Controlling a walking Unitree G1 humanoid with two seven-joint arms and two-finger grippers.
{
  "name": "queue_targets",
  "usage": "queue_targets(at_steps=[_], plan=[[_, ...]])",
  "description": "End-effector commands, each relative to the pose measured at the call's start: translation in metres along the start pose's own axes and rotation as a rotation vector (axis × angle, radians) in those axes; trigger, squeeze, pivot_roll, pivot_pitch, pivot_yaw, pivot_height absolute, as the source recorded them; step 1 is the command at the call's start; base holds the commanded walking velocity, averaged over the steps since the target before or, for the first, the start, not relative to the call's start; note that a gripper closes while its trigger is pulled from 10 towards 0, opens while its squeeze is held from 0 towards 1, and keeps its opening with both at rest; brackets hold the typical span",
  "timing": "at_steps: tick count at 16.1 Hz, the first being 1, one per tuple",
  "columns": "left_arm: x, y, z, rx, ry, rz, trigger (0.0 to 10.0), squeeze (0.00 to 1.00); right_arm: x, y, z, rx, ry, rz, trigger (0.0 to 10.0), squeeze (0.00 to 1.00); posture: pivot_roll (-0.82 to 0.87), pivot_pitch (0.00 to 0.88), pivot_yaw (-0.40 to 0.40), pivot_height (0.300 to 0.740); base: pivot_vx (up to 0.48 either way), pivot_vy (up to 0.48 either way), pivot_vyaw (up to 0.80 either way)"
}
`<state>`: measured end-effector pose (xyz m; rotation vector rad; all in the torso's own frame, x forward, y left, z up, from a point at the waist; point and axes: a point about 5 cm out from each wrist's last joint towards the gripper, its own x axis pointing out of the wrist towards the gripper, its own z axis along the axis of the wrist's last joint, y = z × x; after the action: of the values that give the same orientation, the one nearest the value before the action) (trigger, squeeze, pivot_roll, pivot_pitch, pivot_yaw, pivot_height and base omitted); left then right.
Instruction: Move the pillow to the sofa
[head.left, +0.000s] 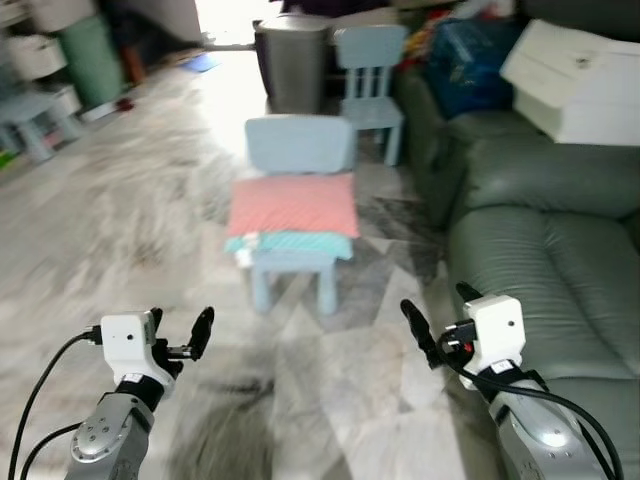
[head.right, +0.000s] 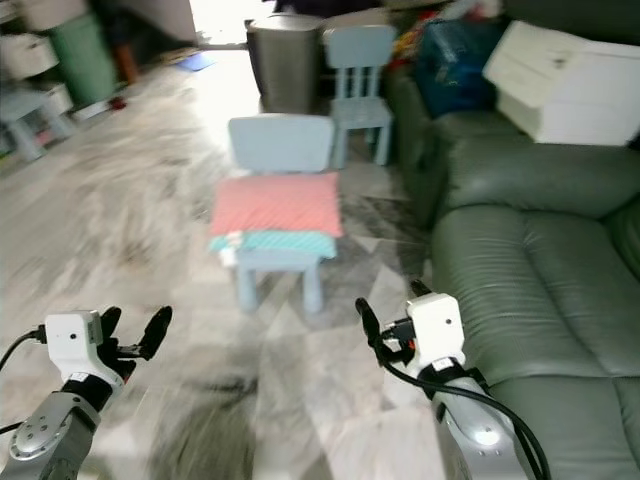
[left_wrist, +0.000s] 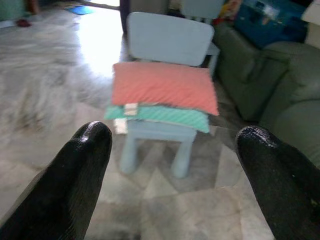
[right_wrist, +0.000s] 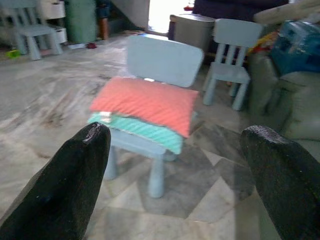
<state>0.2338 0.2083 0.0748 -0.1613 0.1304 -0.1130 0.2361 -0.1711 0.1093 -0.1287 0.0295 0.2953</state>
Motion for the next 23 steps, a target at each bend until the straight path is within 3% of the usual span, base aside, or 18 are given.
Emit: queue_targets(at_steps=[1, 9, 23], plan=[[0.0021, -0.0043, -0.0003, 0.003, 0.003, -0.012, 10.0, 0.0, -0.0004, -0.0044, 0.0046, -0.016, -0.008, -0.01, 10.0, 0.0, -0.14, 0.049, 0.026, 0.74, 0.431, 0.0, 0.0], [0.0041, -0.0038, -0.0005, -0.012, 0.001, -0.009, 10.0, 0.0, 0.0019, -0.0028, 0.004, -0.021, -0.007, -0.005, 10.0, 0.0, -0.14, 0.045, 0.024, 0.74, 0.428, 0.0, 0.0], [0.0066, -0.0038, -0.0028, -0.017, 0.016, -0.009, 10.0, 0.0, 0.0044, -0.0054, 0.0015, -0.019, -0.003, -0.012, 10.0, 0.0, -0.13, 0.028, 0.028, 0.74, 0.297, 0.322, 0.0]])
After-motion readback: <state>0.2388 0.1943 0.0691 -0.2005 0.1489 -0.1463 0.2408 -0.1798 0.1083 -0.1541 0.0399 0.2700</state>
